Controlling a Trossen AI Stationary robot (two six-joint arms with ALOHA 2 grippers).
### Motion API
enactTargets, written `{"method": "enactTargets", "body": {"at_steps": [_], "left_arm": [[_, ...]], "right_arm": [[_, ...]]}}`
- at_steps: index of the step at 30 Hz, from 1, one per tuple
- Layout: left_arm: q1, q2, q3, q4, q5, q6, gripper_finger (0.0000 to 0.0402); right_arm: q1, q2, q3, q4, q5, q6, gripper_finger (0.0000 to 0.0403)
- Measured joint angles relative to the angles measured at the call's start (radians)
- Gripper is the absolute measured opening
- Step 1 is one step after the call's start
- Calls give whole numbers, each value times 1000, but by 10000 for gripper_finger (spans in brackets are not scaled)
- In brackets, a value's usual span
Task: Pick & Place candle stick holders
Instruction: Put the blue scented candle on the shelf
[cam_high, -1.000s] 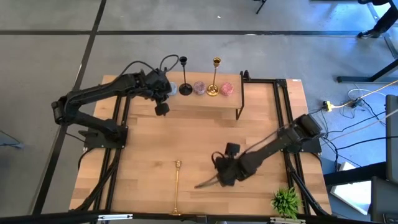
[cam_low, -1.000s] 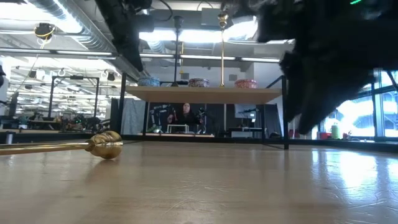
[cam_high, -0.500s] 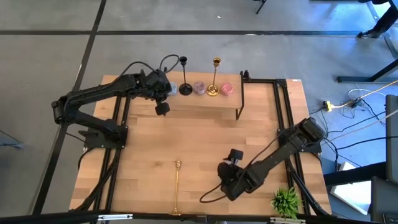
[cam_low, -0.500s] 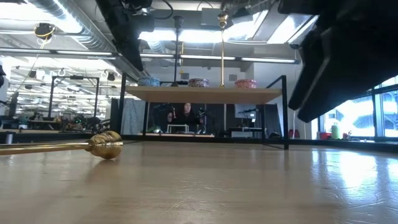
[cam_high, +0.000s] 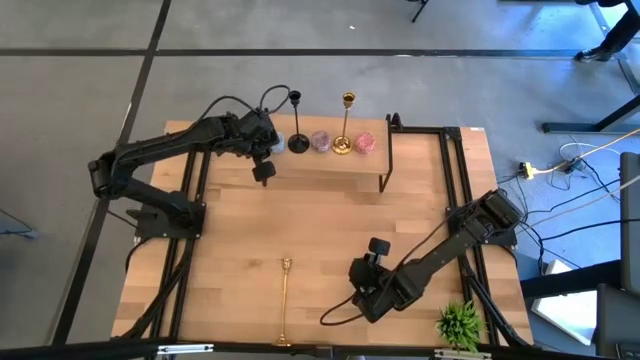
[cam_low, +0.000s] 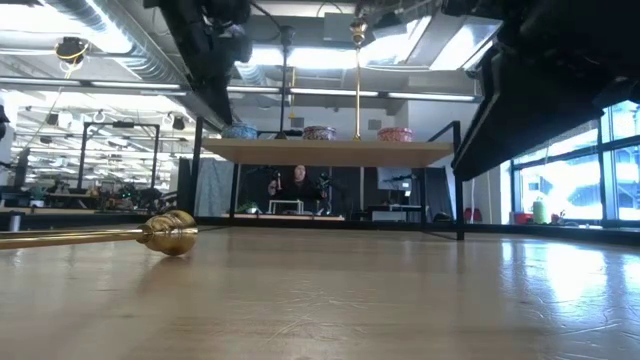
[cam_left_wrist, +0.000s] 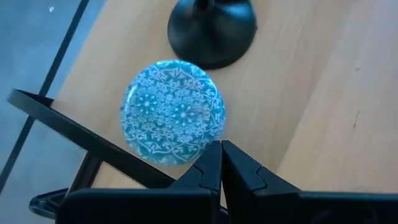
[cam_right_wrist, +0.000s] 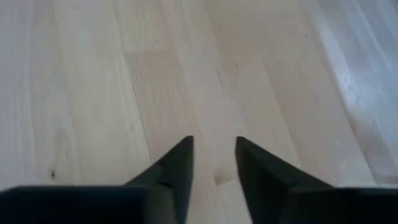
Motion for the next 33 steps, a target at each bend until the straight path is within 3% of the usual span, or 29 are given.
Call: {"method": "enactTargets", "body": {"at_steps": [5,9,24,33], "left_arm": [[-1,42,0,3,1,12,1],[-1,55,0,24,1,25,1],[4,54,0,33,-2,27,1],[-58,48,0,35,-94,-14,1]], "right_arm": [[0,0,0,-1,2,-2,50],[0,0,-12,10,3,-3,24],[0,0,-61,97,2,-5,20],[0,0,-61,96,2,-6,20]]}}
